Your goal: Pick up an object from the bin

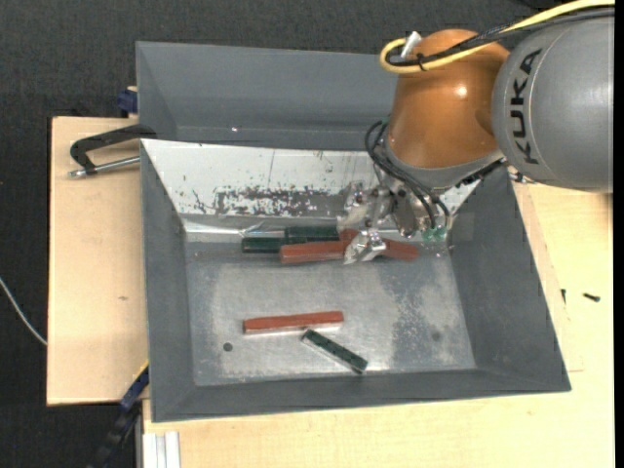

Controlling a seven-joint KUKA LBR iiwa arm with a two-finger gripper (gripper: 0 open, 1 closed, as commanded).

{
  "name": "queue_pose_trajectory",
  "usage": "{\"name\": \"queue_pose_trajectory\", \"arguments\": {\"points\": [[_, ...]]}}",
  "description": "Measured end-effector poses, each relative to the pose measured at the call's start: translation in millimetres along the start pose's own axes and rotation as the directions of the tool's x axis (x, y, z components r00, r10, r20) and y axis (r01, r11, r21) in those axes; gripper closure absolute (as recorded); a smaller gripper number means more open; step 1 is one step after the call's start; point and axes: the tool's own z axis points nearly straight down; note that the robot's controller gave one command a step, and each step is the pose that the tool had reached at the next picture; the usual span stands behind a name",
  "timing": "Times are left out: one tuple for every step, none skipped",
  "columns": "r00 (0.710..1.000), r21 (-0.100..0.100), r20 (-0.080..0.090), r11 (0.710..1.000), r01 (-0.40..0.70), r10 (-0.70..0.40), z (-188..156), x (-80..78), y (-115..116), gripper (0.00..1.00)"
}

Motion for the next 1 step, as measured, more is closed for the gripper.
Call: {"name": "queue_pose_trajectory", "arguments": {"points": [[0.997,-0.002,-0.004,0.997,0.072,-0.072,-37.7,1.9,-16.6,1.00]]}}
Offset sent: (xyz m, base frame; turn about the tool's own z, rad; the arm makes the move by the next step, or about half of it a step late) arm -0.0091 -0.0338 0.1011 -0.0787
